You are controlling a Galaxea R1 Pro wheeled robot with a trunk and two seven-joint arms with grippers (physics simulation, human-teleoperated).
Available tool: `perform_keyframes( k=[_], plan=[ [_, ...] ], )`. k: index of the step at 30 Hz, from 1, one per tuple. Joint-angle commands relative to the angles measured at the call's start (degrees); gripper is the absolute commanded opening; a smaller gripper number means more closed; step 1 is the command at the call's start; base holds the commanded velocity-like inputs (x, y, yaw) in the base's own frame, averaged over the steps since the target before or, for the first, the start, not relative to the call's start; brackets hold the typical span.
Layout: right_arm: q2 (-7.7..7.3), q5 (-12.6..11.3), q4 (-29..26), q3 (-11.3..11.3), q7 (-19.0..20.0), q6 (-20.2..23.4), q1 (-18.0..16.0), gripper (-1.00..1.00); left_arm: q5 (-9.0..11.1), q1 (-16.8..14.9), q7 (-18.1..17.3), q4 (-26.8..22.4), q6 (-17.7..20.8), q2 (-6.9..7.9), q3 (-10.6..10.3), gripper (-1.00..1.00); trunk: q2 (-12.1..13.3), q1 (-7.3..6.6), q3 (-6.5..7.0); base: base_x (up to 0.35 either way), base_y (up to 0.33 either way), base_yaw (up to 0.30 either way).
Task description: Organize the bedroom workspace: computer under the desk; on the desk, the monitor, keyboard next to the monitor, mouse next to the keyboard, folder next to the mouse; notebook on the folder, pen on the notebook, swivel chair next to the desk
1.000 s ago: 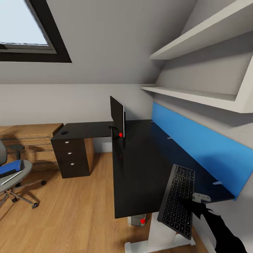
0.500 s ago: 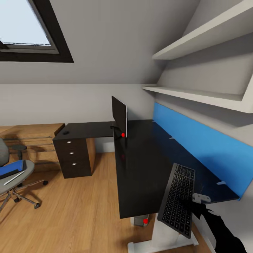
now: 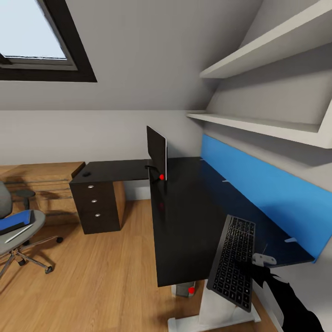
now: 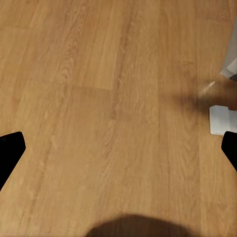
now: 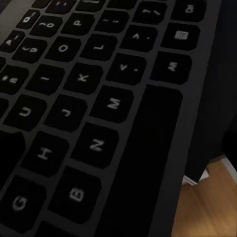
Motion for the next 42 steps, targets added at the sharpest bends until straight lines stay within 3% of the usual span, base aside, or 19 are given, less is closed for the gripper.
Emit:
perform_keyframes(
  k=[1,7,17,34,42],
  plan=[
    [0.02,-0.41,-0.11,-0.13,0.23,0.32,-0.03,1.0,-0.21,-0.04,0.22,0.03,-0.17,-0.02,0.14,1.0,-0.04,0.0,-0.06,0.0,0.0,0.0],
    [-0.01,-0.41,-1.45,-0.18,0.28,0.32,-0.03,1.0,-0.21,-0.04,0.22,0.03,-0.17,-0.05,0.14,1.0,-0.04,0.0,-0.06,0.0,0.0,0.0],
    [-0.01,-0.41,-8.87,-0.13,0.12,1.0,-0.03,1.0,-0.21,-0.04,0.22,0.03,-0.09,-0.21,0.14,1.0,-0.04,0.0,-0.06,0.0,0.0,0.0],
    [-0.03,-0.41,-10.91,-0.17,0.11,1.15,-0.03,1.0,-0.21,-0.04,0.22,0.03,0.01,-0.28,0.14,1.0,-0.04,0.0,-0.06,-0.005,0.0,0.0],
    [0.05,-0.41,-11.07,-0.15,0.11,1.16,-0.01,1.0,-0.21,-0.04,0.22,0.03,0.16,-0.28,0.14,1.0,-0.04,0.0,-0.06,-0.22,0.0,0.0]
  ],
)
